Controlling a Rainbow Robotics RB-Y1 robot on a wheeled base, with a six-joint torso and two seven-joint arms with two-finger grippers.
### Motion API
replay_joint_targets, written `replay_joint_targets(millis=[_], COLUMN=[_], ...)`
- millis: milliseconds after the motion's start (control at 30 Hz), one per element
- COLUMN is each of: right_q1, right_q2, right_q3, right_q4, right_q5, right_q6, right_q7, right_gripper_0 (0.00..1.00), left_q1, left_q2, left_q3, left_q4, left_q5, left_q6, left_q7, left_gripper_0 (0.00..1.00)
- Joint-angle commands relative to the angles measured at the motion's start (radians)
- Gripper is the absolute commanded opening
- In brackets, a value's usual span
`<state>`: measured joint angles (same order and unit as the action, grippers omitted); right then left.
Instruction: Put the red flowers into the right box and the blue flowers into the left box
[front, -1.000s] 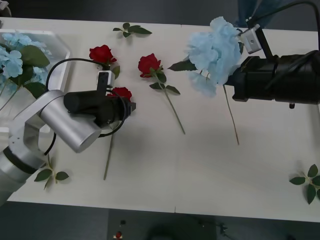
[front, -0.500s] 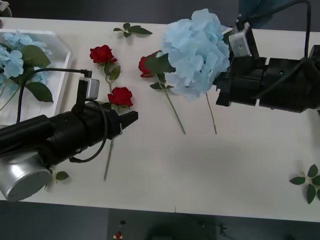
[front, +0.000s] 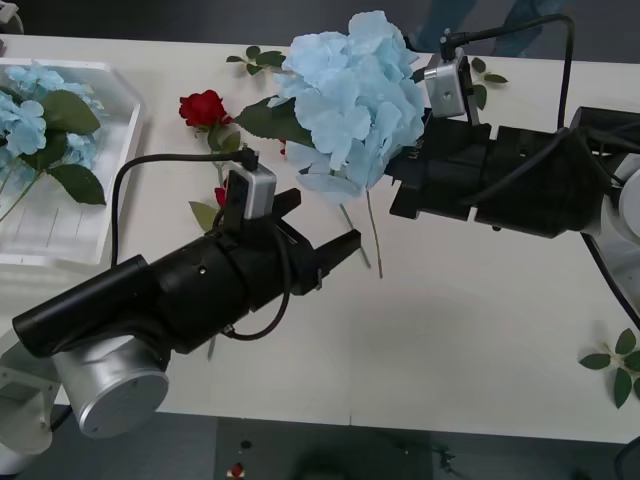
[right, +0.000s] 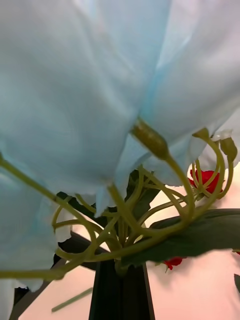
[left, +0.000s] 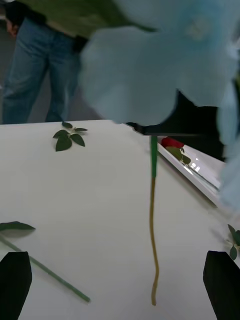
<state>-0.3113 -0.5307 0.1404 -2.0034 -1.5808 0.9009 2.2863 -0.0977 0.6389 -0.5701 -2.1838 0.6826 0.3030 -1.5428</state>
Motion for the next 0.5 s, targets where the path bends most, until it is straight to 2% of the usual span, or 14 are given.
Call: replay_joint_targets(millis=[33,300,500], right_q1=[-0.025,-0.037,-0.038], right_q2=[0.003,0.003,0.006], right_q3=[0.002,0.010,0.008], right_q4=[-0.040,-0.038,-0.040], right_q5=[-0.007,-0.007,-0.008], right_q6=[-0.022,-0.034,-0.034], right_q7=[-0.042,-0.073,-0.087], right_gripper_0=[0.00,0.00,0.00], left_q1=[-0.054,-0.129,-0.137], left_q2=[-0.008,-0.050,-0.111], left_q3=[-0.047,-0.074,-0.036], left_q4=[-0.044,-0.056,-0.025], left_q5=[0.006,0.011,0.003], left_q6=[0.001,0.179,0.238], left_q7=[-0.074,-0.096,-0.108], left_gripper_0=[1.00,1.00,1.00])
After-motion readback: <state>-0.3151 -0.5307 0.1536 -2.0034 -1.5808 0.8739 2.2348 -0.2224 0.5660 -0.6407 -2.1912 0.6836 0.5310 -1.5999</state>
